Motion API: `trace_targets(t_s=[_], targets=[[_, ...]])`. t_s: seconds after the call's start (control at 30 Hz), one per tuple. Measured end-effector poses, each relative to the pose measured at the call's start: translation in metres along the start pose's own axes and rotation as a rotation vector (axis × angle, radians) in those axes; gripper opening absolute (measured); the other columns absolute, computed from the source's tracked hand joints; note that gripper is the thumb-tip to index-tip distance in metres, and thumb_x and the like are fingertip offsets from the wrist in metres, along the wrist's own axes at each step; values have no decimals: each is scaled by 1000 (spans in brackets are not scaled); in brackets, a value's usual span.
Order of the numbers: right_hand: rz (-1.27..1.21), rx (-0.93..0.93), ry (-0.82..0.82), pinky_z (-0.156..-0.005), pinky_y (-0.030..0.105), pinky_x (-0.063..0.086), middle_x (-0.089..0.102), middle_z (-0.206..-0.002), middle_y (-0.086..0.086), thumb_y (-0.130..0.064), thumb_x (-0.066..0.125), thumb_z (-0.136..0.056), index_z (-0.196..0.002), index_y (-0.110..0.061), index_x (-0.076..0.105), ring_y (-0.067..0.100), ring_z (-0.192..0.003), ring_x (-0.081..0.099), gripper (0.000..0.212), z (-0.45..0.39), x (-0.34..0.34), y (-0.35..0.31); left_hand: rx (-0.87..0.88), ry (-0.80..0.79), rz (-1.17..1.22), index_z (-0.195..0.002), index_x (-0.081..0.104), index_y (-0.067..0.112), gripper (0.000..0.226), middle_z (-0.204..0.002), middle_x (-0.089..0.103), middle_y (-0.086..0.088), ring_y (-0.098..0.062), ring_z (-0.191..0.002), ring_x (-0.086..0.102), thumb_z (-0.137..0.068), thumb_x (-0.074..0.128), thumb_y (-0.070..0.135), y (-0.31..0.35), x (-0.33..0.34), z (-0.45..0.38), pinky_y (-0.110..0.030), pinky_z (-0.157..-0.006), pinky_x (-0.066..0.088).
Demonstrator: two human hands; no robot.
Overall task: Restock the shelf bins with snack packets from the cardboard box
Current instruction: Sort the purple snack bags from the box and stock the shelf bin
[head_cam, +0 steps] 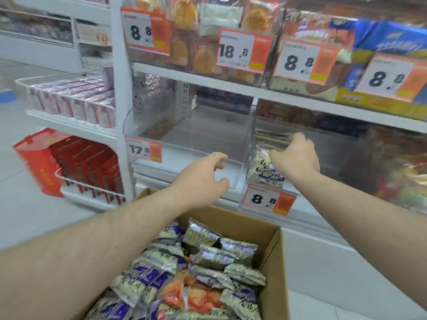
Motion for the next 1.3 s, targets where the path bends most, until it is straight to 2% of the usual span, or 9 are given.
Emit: trace_targets(t_s=[0.13, 0.4, 0.57, 0.67, 0.87, 1.0, 1.1, 1.2, 1.3], targets=[[-83, -403, -60, -74, 32, 49, 69, -83, -2, -24, 61, -80, -77, -24, 63, 22, -85, 60, 4, 90, 36, -62, -183, -104, -27, -126, 53, 27, 39, -114, 64, 10, -8, -97, 62, -89, 62, 19, -56, -16, 33, -23, -80, 53], [611, -245, -700, -68, 33, 48, 64, -97, 7, -18, 54, -87, -88, -13, 54, 27, -89, 61, 5, 134, 219, 37, -498, -238, 147, -105, 62, 23, 13, -100, 63, 5, -10, -89, 64, -93, 65, 20, -131, 0, 82, -24, -70, 45], [836, -416, -616, -80, 37, 45, 67, -107, 5, -18, 56, -87, -94, -21, 57, 28, -103, 58, 8, 141, 254, 72, -591, -308, 270, -112, 60, 22, 18, -110, 64, 4, -12, -89, 64, -95, 60, 17, -146, 14, 88, -26, -72, 44], [780, -485, -622, -80, 36, 43, 67, -107, 3, -26, 60, -88, -99, -22, 58, 27, -101, 60, 12, 145, 255, 56, -697, -312, 330, -116, 58, 22, 18, -109, 66, 3, -13, -94, 66, -98, 56, 24, -159, 16, 93, -38, -92, 52], [392, -713, -479, -72, 34, 47, 55, -103, -1, -27, 63, -85, -100, -23, 50, 24, -92, 56, 21, 172, 173, -40, -1058, -368, 749, -143, 38, 2, 83, -141, 50, -24, -39, -113, 59, -89, 56, 63, -181, 28, 115, -54, -86, 52], [127, -966, -300, -61, 32, 45, 55, -88, -1, -14, 76, -68, -89, -16, 54, 23, -76, 53, 31, 202, 139, -73, -958, -300, 1002, -116, 63, 8, 54, -117, 69, -22, -38, -101, 69, -86, 66, 54, -176, 26, 101, -53, -84, 58], [49, -841, -514, -79, 30, 46, 54, -106, -5, -23, 72, -71, -112, -20, 53, 15, -92, 52, 45, 203, 156, -64, -849, -198, 1005, -109, 64, 5, 21, -97, 76, -16, -29, -84, 74, -92, 64, 18, -175, 15, 92, -43, -76, 61], [187, -531, -782, -96, 34, 45, 52, -127, -2, -30, 69, -72, -139, -21, 39, 19, -113, 52, 74, 191, 192, -18, -825, -116, 919, -119, 59, 3, 27, -98, 75, -17, -31, -90, 74, -92, 60, 4, -187, 6, 92, -45, -76, 60], [586, -389, -766, -101, 41, 43, 56, -129, 2, -39, 65, -76, -132, -19, 46, 26, -117, 51, 63, 171, 222, 40, -823, -117, 857, -121, 59, 2, 30, -99, 75, -18, -31, -87, 74, -91, 60, 0, -196, 4, 94, -39, -66, 61]])
Point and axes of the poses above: each hand's wrist, its own z-axis away from the middle knuckle, its own x-axis out of the palm, y = z × x, the point moved 7 cm from there along -z, towards the middle knuckle
